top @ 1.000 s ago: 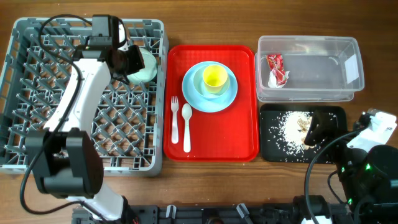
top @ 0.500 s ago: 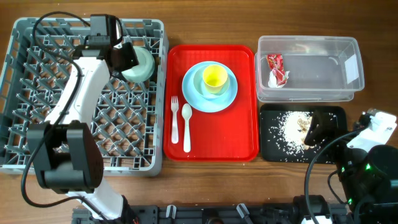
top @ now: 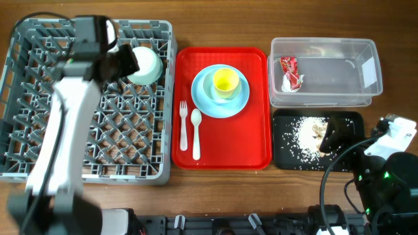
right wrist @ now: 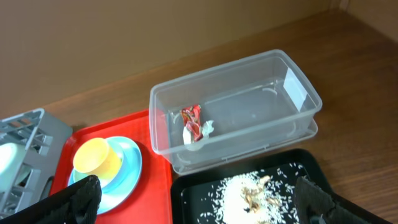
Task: Sort waste into correct bins and load items into the dishwasher rack
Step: 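Lower the bowl into the rack's top right corner, release, then move the left gripper down to the white spoon on the red tray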
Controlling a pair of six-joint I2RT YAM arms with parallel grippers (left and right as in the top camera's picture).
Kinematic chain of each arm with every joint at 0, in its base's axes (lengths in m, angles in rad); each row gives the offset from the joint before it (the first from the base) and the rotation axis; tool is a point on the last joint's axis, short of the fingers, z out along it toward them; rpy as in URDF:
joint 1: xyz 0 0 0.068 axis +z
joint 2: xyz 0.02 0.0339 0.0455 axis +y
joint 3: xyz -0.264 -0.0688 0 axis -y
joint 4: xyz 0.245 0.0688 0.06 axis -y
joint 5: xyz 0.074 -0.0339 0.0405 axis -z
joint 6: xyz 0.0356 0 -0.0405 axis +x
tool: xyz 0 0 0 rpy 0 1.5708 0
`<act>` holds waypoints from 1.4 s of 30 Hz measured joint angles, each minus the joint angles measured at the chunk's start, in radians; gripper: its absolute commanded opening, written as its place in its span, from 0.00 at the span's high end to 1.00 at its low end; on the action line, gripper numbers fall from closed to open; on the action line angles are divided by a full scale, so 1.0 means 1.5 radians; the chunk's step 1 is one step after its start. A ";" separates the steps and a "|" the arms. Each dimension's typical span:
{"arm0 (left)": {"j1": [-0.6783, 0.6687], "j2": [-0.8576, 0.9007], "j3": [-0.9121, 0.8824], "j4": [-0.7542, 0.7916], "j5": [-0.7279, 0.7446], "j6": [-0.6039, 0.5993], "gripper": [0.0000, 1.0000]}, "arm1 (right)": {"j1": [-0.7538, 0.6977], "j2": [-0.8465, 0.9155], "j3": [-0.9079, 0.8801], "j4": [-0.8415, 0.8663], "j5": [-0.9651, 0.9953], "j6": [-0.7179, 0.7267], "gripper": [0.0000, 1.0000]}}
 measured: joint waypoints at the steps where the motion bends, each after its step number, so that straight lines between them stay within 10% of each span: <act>1: 0.000 -0.046 0.000 -0.039 0.043 -0.003 0.00 | 0.000 0.000 0.000 -0.002 0.000 0.000 0.00; 2: 0.000 -0.076 0.000 -0.064 0.077 -0.005 0.00 | 0.000 0.000 0.000 -0.001 0.000 0.000 0.00; 9: -0.040 -0.133 -0.004 -0.257 0.243 -0.003 0.96 | 0.000 0.000 0.000 -0.001 0.000 0.000 0.00; 24: -0.455 -0.095 -0.249 0.004 -0.031 -0.241 0.69 | 0.000 0.000 0.000 -0.001 0.000 0.000 0.00; 42: -0.491 0.037 -0.250 0.067 -0.132 -0.268 0.66 | 0.000 0.000 0.000 -0.001 0.000 0.000 0.00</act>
